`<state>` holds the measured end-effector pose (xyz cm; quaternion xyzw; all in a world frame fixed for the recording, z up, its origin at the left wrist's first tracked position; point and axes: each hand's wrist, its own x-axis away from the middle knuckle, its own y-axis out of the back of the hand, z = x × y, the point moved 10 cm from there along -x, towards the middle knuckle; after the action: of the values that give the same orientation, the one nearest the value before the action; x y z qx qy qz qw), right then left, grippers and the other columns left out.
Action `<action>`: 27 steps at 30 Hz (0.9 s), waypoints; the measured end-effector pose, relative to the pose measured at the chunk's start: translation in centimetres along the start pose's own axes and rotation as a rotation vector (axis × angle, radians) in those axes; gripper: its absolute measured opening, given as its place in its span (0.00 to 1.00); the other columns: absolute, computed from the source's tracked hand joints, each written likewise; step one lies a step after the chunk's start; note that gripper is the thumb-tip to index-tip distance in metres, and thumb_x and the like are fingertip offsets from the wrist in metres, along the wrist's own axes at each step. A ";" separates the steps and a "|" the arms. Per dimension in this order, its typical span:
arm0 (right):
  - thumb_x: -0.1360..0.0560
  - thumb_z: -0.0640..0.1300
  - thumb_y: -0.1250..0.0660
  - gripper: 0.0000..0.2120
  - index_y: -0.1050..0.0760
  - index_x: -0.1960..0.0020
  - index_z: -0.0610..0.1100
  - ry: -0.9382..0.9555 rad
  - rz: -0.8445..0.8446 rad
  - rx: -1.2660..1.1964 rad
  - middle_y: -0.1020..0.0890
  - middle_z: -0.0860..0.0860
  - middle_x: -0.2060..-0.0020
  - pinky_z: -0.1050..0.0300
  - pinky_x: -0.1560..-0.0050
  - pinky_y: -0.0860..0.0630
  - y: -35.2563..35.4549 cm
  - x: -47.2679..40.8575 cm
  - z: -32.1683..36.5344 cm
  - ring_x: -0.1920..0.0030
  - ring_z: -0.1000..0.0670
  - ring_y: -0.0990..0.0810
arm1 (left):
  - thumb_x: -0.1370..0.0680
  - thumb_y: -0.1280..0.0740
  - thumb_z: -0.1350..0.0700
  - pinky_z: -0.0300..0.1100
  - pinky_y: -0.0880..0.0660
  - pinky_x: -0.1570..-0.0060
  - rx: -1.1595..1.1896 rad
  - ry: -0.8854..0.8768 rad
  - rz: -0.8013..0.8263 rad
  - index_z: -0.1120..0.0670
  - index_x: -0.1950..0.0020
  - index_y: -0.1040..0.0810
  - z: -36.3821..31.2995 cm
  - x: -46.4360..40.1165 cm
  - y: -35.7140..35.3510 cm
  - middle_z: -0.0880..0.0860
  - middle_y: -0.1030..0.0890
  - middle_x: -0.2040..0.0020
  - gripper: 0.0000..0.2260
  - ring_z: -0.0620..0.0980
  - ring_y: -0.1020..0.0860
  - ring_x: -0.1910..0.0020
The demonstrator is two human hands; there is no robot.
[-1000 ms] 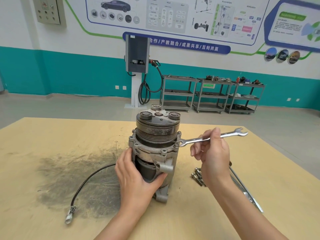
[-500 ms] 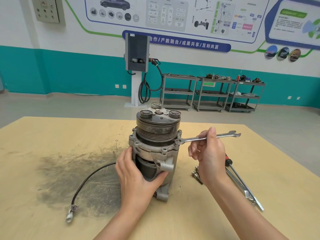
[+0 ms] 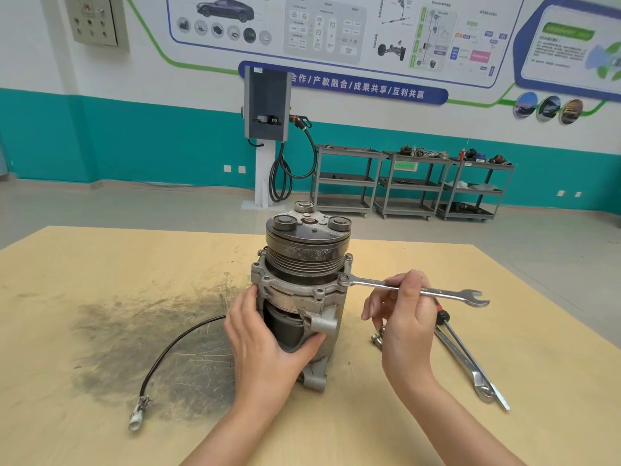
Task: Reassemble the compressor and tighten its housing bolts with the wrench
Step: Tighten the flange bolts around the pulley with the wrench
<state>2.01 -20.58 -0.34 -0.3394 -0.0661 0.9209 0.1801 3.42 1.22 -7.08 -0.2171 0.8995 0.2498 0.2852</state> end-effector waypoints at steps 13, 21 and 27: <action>0.17 0.56 0.45 0.14 0.31 0.54 0.48 0.492 0.083 0.273 0.26 0.53 0.68 0.61 0.69 0.29 -2.6 2.9 5.6 0.70 0.54 0.26 | 0.40 0.19 0.45 0.52 0.42 0.31 -0.013 -0.021 -0.011 0.61 0.24 0.42 0.0 -0.2 -0.1 0.58 0.37 0.28 0.52 0.56 0.41 0.29; 0.18 0.56 0.49 0.17 0.30 0.59 0.50 0.082 -0.056 0.028 0.25 0.49 0.74 0.59 0.73 0.32 0.1 -0.3 3.3 0.72 0.46 0.25 | 0.40 0.17 0.47 0.53 0.41 0.30 -0.012 -0.014 -0.007 0.62 0.24 0.41 -0.1 -0.1 0.0 0.60 0.37 0.29 0.52 0.55 0.41 0.30; 0.22 0.59 0.45 0.19 0.31 0.57 0.43 -0.234 0.084 -0.126 0.25 0.47 0.75 0.60 0.75 0.34 -0.4 -1.5 -1.2 0.73 0.47 0.25 | 0.40 0.18 0.46 0.52 0.42 0.30 -0.003 -0.004 -0.004 0.62 0.24 0.41 0.0 -0.1 0.0 0.59 0.37 0.28 0.52 0.55 0.41 0.30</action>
<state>3.91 -20.80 -0.24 -0.2429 -0.1303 0.9548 0.1108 3.51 1.20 -6.98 -0.2189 0.8981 0.2512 0.2870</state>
